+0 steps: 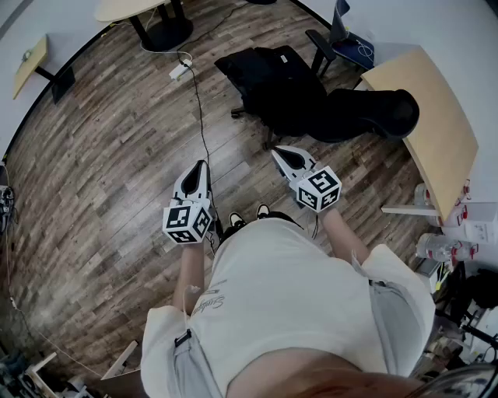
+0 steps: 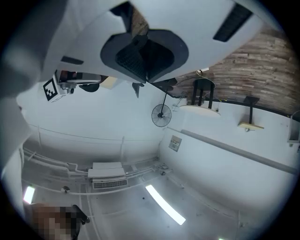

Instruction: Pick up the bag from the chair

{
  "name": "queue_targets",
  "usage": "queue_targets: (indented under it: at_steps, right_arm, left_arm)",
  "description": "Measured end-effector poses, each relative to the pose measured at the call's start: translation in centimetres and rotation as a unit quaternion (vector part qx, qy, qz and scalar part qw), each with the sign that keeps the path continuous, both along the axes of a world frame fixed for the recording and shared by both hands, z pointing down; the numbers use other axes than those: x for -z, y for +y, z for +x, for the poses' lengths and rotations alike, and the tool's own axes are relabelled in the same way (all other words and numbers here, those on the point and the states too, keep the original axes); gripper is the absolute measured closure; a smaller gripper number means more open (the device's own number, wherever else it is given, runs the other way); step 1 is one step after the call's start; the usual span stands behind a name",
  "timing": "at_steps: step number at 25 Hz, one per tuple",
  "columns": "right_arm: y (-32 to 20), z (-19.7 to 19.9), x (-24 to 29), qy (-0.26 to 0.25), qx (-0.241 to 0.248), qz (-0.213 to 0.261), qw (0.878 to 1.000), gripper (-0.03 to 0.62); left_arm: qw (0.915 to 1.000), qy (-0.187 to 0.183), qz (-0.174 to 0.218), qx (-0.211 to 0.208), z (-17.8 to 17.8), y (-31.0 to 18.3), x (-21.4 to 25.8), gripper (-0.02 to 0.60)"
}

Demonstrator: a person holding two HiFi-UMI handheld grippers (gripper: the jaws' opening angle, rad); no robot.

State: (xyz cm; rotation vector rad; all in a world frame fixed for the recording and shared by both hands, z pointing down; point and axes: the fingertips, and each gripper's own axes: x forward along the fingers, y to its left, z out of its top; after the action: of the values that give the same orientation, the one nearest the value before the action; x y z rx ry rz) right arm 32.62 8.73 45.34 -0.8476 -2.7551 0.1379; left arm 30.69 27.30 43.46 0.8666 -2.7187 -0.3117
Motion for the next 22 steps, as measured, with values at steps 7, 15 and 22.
queue_targets:
  at_steps: [7,15,22]
  right_arm:
    - [0.8,-0.3,-0.3,0.007,-0.008,-0.007,1.000,0.600]
    - [2.5,-0.1,-0.8,0.000,-0.032,0.004,0.999,0.599]
    - [3.2,-1.0,-3.4,0.052,-0.042,-0.003,0.998,0.599]
  left_arm:
    - [0.9998,0.006,0.005,-0.016,-0.6,0.4,-0.7,0.555]
    - [0.9985,0.041,0.016,-0.031,-0.9,2.0,-3.4,0.555]
    - [0.9969,0.067,0.017,-0.038,-2.2,2.6,-5.3,0.555]
